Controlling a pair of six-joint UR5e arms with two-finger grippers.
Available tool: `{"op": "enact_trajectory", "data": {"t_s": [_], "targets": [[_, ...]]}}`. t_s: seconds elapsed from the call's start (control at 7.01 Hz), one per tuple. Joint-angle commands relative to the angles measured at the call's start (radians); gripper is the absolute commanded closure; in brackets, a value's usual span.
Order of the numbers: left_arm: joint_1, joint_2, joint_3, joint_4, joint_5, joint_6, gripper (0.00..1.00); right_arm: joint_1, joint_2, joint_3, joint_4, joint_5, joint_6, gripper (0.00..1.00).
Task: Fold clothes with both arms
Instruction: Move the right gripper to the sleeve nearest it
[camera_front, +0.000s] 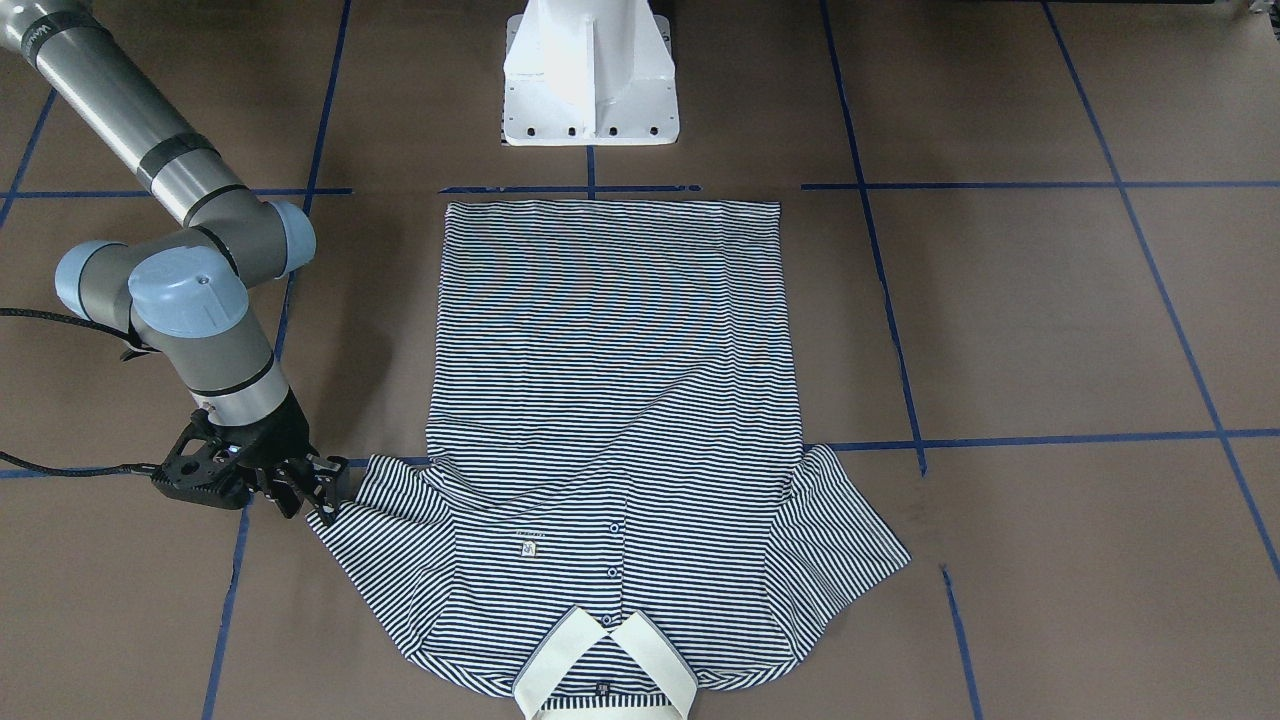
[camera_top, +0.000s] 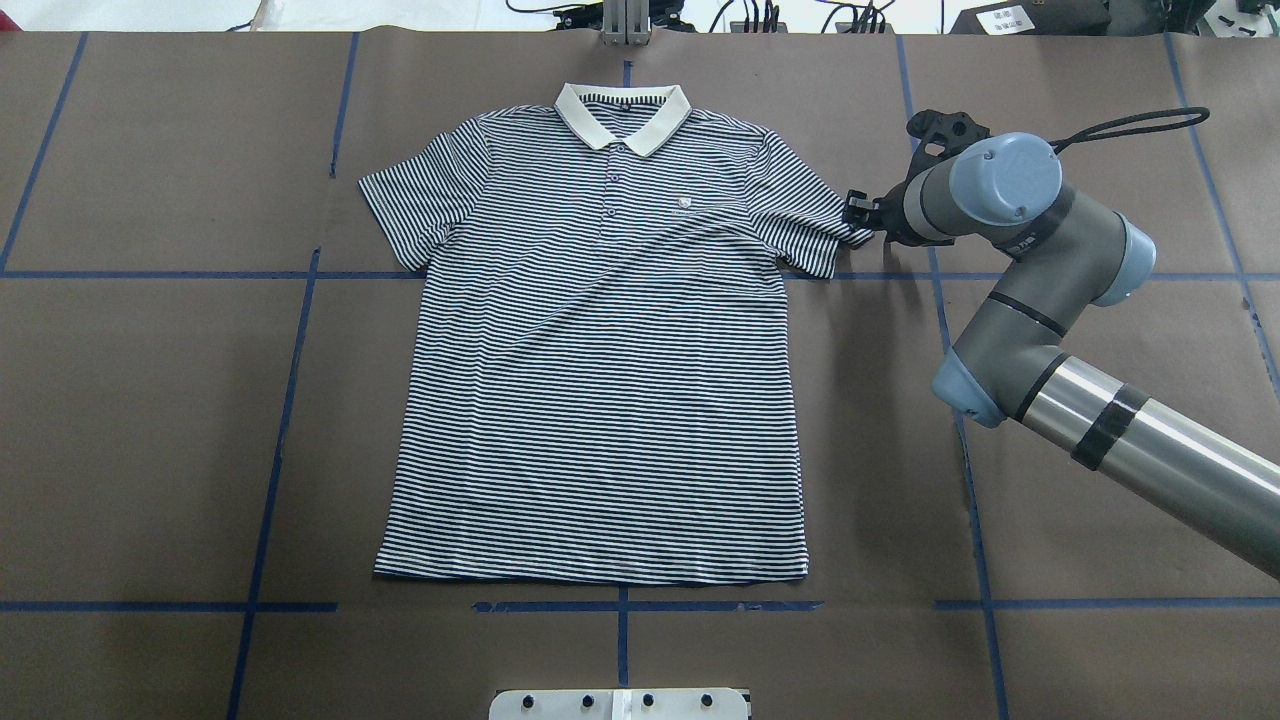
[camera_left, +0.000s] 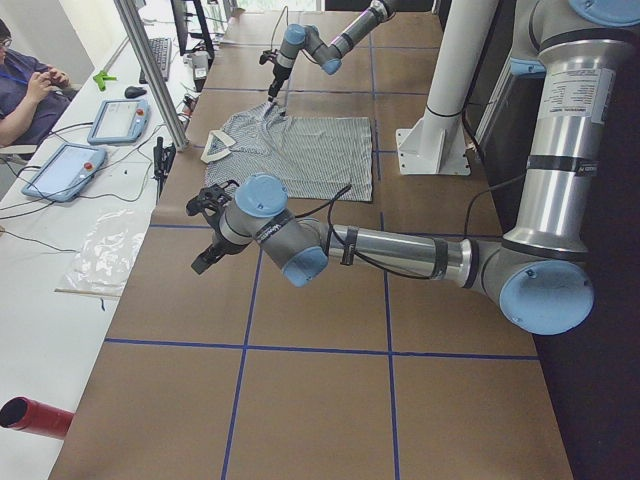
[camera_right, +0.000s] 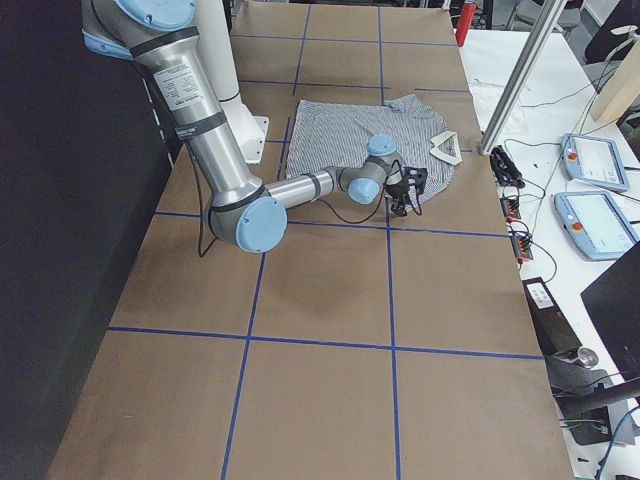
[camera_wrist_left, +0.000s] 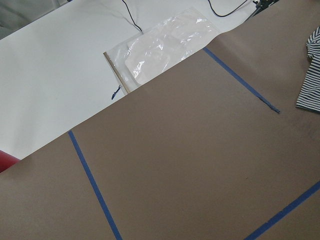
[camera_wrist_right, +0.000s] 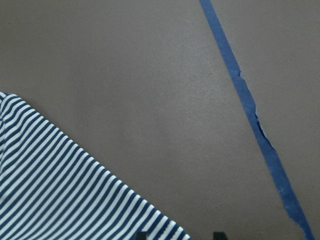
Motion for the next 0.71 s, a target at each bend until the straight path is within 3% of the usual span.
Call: {"op": "enact_trajectory", "data": {"t_s": [0.0, 0.14, 0.43, 0.57], "targets": [[0.000, 0.000, 0.000, 0.000, 0.000, 0.000, 0.00, 0.000, 0.001, 0.000, 0.000, -0.002, 0.003, 0.94], [0.000, 0.000, 0.002, 0.000, 0.000, 0.000, 0.00, 0.000, 0.001, 0.000, 0.000, -0.010, 0.001, 1.00], [0.000, 0.000, 0.000, 0.000, 0.000, 0.000, 0.00, 0.003, 0.007, 0.006, -0.001, -0.010, 0.001, 1.00], [0.000, 0.000, 0.000, 0.000, 0.000, 0.000, 0.00, 0.012, 0.057, 0.024, -0.111, -0.010, 0.001, 1.00]]}}
